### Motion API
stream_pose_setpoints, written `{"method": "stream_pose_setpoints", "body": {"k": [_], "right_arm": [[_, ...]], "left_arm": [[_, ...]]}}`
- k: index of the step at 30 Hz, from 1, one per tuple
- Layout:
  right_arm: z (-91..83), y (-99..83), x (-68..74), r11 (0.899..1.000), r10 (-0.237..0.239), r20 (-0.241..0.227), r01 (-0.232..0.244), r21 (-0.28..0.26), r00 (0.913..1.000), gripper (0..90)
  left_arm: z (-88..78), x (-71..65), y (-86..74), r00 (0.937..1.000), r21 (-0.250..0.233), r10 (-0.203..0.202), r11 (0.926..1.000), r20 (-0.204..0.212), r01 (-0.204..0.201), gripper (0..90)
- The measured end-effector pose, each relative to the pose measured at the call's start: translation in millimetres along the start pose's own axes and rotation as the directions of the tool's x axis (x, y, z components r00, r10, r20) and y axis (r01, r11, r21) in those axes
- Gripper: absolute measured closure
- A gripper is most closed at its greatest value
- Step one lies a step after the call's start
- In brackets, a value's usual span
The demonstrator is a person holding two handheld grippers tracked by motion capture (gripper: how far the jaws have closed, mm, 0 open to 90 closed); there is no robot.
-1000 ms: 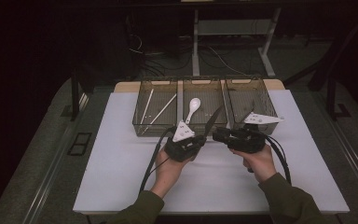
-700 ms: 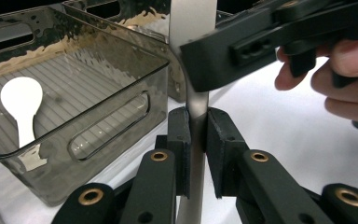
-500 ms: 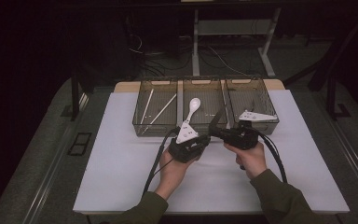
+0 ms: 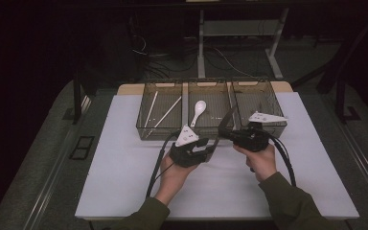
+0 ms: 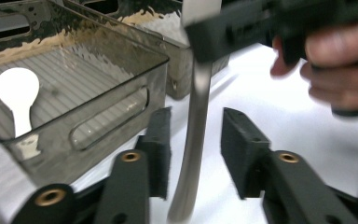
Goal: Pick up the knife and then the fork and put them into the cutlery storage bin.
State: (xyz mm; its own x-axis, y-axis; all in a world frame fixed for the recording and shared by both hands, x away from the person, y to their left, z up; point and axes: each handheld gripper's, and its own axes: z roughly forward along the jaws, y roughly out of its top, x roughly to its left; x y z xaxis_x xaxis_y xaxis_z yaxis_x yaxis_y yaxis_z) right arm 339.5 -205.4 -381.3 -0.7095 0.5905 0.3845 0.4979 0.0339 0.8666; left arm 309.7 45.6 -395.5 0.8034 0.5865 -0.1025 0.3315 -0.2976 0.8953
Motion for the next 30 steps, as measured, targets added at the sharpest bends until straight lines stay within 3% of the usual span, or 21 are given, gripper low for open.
{"method": "stream_pose_setpoints", "body": {"k": [5,9,17,24,27,30], "right_arm": [[-18.9,13.3,-11.0,1.0,-0.011,0.047,0.012,-0.022,0.9988,88.7],[-38.4,28.2,-19.7,0.998,-0.016,0.075,0.02,-0.054,0.9971,88.7],[-82.3,60.9,-34.6,0.99,-0.047,0.182,0.07,-0.12,0.9822,88.7],[-111.8,83.2,-56.6,0.987,-0.053,0.314,0.097,-0.125,0.9481,88.7],[-117.5,87.9,-67.9,0.99,-0.055,0.379,0.1,-0.099,0.9237,88.7],[-117.6,88.7,-78.1,0.994,-0.065,0.42,0.094,-0.049,0.9052,88.7]], "left_arm": [[-20.2,9.2,-10.5,0.9985,0.016,0.051,0.9985,0.02,-0.052,47.2],[-40.3,19.3,-24.9,0.9969,0.063,0.07,0.9954,0.035,-0.072,40.1],[-75.7,38.9,-53.4,0.9979,0.1,0.021,0.9946,0.062,-0.027,30.6],[-83.6,45.5,-62.6,0.9974,0.128,0.0,0.9917,0.072,-0.009,24.8],[-83.4,45.5,-63.3,0.9971,0.138,0.002,0.9903,0.077,-0.012,24.5],[-83.4,45.3,-63.8,0.9968,0.143,0.0,0.9897,0.08,-0.012,24.0]]}}
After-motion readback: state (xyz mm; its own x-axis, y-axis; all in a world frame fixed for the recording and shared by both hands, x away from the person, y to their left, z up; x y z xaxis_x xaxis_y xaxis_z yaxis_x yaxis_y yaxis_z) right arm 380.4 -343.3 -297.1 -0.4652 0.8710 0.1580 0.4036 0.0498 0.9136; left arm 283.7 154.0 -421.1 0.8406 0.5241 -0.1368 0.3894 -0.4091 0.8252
